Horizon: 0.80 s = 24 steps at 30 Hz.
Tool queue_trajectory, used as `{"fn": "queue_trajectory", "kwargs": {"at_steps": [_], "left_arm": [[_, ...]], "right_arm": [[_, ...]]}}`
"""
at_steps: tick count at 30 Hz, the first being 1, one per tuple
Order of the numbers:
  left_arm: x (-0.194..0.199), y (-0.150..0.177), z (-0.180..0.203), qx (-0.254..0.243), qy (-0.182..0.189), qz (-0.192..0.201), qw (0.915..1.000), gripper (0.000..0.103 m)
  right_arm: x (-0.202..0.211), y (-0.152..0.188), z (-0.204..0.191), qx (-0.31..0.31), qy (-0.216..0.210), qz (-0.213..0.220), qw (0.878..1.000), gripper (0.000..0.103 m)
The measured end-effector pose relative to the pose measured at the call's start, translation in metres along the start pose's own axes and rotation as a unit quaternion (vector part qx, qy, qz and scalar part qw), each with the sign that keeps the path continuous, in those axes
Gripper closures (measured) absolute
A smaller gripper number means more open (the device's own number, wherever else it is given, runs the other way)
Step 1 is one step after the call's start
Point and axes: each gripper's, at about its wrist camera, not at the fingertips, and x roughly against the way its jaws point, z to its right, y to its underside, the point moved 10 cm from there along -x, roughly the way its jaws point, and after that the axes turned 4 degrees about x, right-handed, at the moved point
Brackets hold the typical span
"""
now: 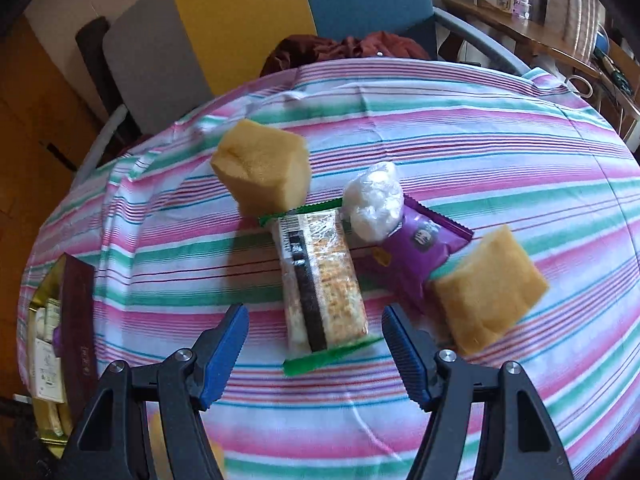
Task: Organize objects
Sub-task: 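Hold sponge with left gripper while right gripper grasps the cracker packet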
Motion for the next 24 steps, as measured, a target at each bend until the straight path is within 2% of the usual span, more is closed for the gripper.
{"fn": "queue_trajectory", "kwargs": {"at_steps": [4, 9, 10, 11, 13, 18, 24], "left_arm": [[0.0, 0.0, 0.0, 0.004, 0.004, 0.0, 1.0, 0.047], [0.0, 0.001, 0.0, 0.006, 0.006, -0.001, 1.0, 0.047], [0.0, 0.001, 0.0, 0.006, 0.007, -0.001, 1.0, 0.047], [0.0, 0.001, 0.001, 0.006, 0.007, 0.0, 1.0, 0.047], [0.0, 0.001, 0.001, 0.006, 0.006, 0.0, 1.0, 0.047], [0.001, 0.001, 0.0, 0.003, 0.006, 0.002, 1.0, 0.047], [0.001, 0.002, 0.001, -0.001, 0.004, 0.001, 1.0, 0.048]], "right_arm": [[-0.02, -0.006, 0.005, 0.004, 0.012, -0.014, 1.0, 0.033], [-0.038, -0.008, 0.002, 0.005, -0.003, -0.027, 1.0, 0.033], [-0.038, -0.009, 0.002, 0.008, -0.002, -0.022, 1.0, 0.037], [-0.037, -0.009, 0.001, 0.014, -0.005, -0.022, 1.0, 0.05], [-0.033, -0.006, 0.002, 0.017, -0.004, -0.025, 1.0, 0.062], [-0.018, 0.024, 0.001, 0.064, 0.021, -0.06, 0.996, 0.063], [0.003, 0.077, 0.009, 0.079, 0.037, -0.105, 0.991, 0.063]]}}
